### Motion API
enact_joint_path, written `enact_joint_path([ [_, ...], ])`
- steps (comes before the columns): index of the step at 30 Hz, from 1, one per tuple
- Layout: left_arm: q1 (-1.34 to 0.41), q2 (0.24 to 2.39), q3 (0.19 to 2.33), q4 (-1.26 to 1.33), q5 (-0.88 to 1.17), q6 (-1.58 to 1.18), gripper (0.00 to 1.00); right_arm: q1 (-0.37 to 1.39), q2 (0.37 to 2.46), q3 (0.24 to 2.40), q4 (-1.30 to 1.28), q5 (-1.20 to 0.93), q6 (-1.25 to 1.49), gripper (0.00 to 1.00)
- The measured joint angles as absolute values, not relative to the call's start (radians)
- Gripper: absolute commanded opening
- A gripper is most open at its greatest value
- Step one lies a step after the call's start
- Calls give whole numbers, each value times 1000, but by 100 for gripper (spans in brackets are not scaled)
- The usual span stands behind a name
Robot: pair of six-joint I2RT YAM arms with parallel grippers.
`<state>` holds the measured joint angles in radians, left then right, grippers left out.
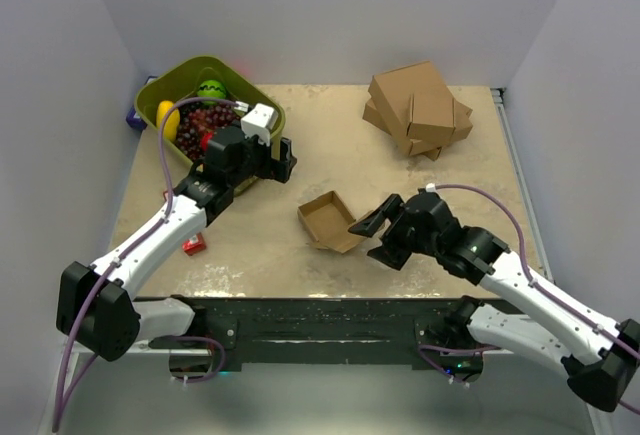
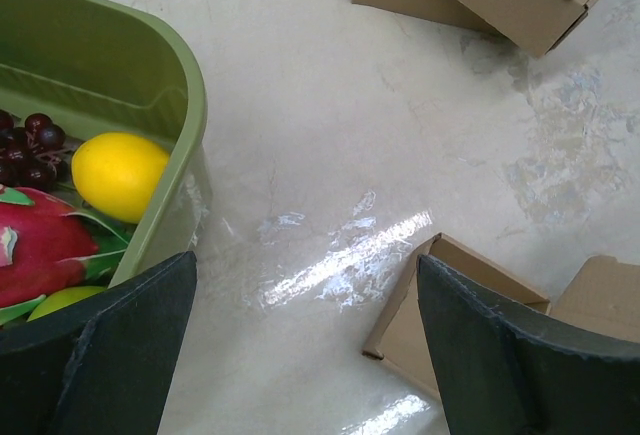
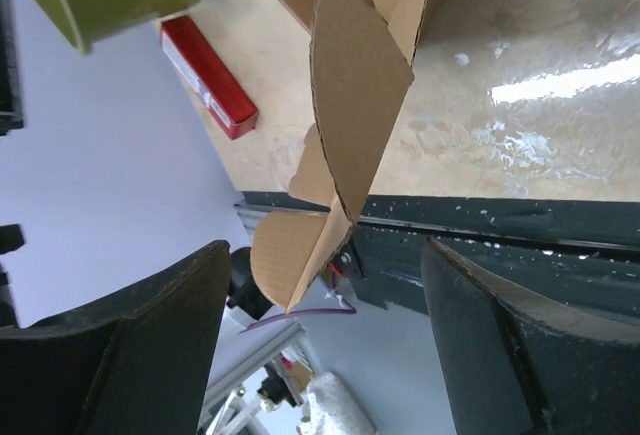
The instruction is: Fold the paper box
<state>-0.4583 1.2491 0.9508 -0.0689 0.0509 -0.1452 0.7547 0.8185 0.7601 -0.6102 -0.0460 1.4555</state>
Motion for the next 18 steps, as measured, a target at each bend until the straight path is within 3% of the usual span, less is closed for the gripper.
enact_joint_path([
  [11,-458,1249,951,-69,56,-145,95,805,838,770,-619,63,1504,58],
  [15,-458,1249,951,-69,56,-145,95,805,863,768,-600,70,1506,42],
  [17,-458,1249,951,-69,57,-145,95,807,879,768,-596,77,1502,39],
  [18,-458,1249,951,-69,57,-145,95,807,885,768,-596,84,1500,32],
])
